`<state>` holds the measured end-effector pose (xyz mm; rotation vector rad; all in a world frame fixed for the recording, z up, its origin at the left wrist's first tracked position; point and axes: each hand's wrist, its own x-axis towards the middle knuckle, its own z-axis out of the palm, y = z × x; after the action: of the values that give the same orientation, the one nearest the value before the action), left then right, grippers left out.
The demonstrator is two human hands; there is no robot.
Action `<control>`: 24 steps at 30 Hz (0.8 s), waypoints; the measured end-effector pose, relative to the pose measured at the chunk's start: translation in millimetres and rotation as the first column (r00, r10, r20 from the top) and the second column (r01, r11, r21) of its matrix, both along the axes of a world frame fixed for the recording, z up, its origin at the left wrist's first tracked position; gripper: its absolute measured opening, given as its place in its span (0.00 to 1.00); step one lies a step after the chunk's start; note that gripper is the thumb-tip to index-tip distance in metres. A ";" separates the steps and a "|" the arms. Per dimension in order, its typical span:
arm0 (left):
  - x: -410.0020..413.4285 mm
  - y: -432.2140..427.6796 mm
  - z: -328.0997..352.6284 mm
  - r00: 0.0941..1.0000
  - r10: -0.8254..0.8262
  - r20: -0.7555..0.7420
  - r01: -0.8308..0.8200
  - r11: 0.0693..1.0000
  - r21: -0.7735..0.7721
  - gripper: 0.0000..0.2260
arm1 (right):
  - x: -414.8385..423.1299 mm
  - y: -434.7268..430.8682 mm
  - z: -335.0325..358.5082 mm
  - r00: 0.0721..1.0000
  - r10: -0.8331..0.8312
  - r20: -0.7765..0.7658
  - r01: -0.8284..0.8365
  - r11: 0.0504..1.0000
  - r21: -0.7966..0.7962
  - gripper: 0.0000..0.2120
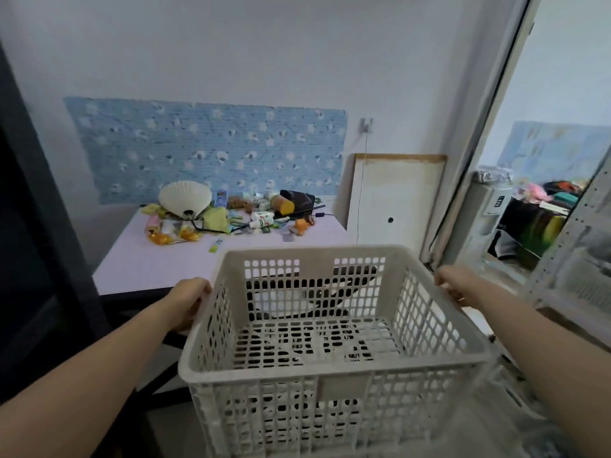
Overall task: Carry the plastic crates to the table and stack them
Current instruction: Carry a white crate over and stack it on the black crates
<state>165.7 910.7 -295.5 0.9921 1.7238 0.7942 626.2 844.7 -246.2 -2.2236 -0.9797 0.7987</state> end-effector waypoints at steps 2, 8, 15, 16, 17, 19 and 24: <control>8.3 38.1 -19.6 1.000 0.030 0.005 -0.030 0.999 -0.039 0.09 | 10.4 50.2 -19.1 0.999 0.045 -0.022 -0.046 0.998 -0.045 0.05; 38.7 147.2 -86.4 0.993 0.075 -0.096 -0.087 0.987 -0.135 0.11 | 52.3 207.8 -103.5 0.989 0.107 -0.105 -0.125 0.977 -0.175 0.03; 71.2 233.6 -161.3 0.987 0.104 -0.121 -0.137 0.944 -0.300 0.07 | 95.9 341.6 -175.1 0.962 0.234 -0.142 -0.270 0.891 -0.364 0.03; 75.6 241.2 -170.7 0.982 0.120 -0.143 -0.160 0.936 -0.315 0.09 | 100.0 356.0 -184.5 0.956 0.254 -0.145 -0.291 0.875 -0.386 0.03; 80.1 247.6 -179.6 0.978 0.137 -0.159 -0.183 0.926 -0.330 0.10 | 103.6 367.9 -193.8 0.950 0.273 -0.153 -0.312 0.859 -0.406 0.02; 88.2 258.7 -194.8 0.970 0.163 -0.179 -0.216 0.915 -0.341 0.09 | 110.3 383.4 -209.9 0.943 0.286 -0.168 -0.332 0.835 -0.439 0.04; 96.3 277.5 -220.8 0.964 0.185 -0.189 -0.242 0.907 -0.345 0.05 | 120.6 394.6 -243.9 0.943 0.269 -0.195 -0.332 0.795 -0.507 0.08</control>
<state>262.0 1188.2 -516.3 0.6269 2.0472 0.5115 746.8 1239.4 -490.1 -2.4665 -1.1834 1.4859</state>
